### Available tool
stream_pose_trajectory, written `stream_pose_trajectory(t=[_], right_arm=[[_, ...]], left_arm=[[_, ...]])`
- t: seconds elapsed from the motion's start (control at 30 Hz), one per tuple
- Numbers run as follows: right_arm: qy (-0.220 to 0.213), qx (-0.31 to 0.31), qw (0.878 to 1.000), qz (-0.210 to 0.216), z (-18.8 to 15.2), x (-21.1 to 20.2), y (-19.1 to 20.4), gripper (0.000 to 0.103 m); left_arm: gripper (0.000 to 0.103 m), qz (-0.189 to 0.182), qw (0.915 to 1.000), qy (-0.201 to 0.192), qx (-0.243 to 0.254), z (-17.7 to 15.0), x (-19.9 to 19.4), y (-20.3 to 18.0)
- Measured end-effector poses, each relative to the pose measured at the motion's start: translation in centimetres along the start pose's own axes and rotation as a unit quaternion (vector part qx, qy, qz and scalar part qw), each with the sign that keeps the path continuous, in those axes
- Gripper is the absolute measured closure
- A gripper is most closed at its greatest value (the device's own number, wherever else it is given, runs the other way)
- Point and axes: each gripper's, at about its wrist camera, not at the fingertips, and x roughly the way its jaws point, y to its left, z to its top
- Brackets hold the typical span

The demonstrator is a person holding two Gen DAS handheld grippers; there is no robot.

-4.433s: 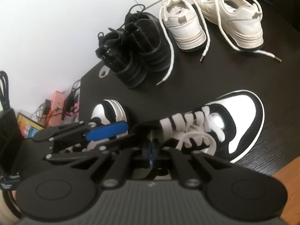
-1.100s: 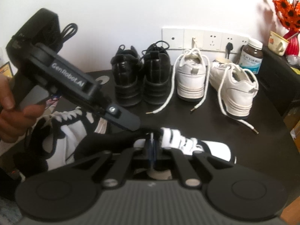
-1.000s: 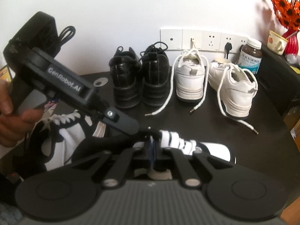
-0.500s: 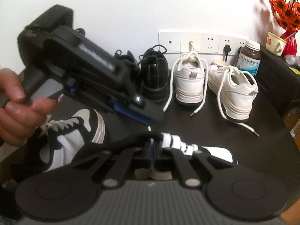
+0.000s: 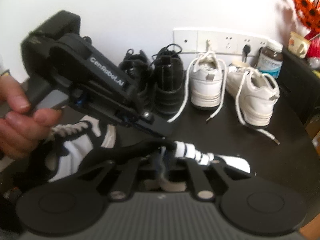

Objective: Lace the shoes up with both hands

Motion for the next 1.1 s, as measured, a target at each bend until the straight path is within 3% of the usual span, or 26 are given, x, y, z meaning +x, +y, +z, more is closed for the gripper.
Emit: stream_pose_trajectory(t=[0.07, 0.23, 0.37, 0.53, 0.6, 0.77, 0.9, 1.0, 1.1], right_arm=[[0.006, 0.013, 0.999, 0.041, 0.7, -1.2, -0.9, 0.067], [0.015, 0.058, 0.992, 0.111, 3.9, -2.4, -4.5, 0.067], [0.059, 0.081, 0.985, 0.142, 5.4, 1.2, -7.0, 0.068], [0.127, 0.134, 0.961, 0.207, 5.5, 5.2, -8.8, 0.074], [0.138, 0.152, 0.955, 0.212, 5.5, 5.8, -9.2, 0.1], [0.152, 0.212, 0.939, 0.224, 5.2, 6.4, -10.3, 0.1], [0.144, 0.266, 0.925, 0.23, 4.6, 6.6, -11.2, 0.1], [0.136, 0.301, 0.913, 0.239, 4.1, 7.1, -11.8, 0.1], [0.127, 0.318, 0.907, 0.243, 3.9, 7.5, -12.0, 0.1]], left_arm=[[0.101, -0.002, 1.0, -0.002, -0.004, 0.1, 0.0, 0.1], [0.101, -0.007, 0.9999, -0.007, -0.013, 0.1, 0.0, 0.5], [0.101, -0.011, 0.9994, -0.017, -0.027, 0.2, 0.0, 0.9], [0.103, -0.021, 0.9979, -0.054, -0.028, 0.8, -1.1, 0.7], [0.103, -0.013, 0.9976, -0.064, -0.024, 1.0, -1.5, 0.5], [0.101, 0.024, 0.9971, -0.071, -0.007, 0.5, -2.3, 0.6], [0.097, 0.067, 0.9955, -0.056, 0.038, -0.8, -2.3, 0.0], [0.097, 0.08, 0.9948, -0.033, 0.053, -1.8, -1.5, -0.3], [0.097, 0.101, 0.9921, -0.035, 0.066, -2.0, -1.3, -0.9]])
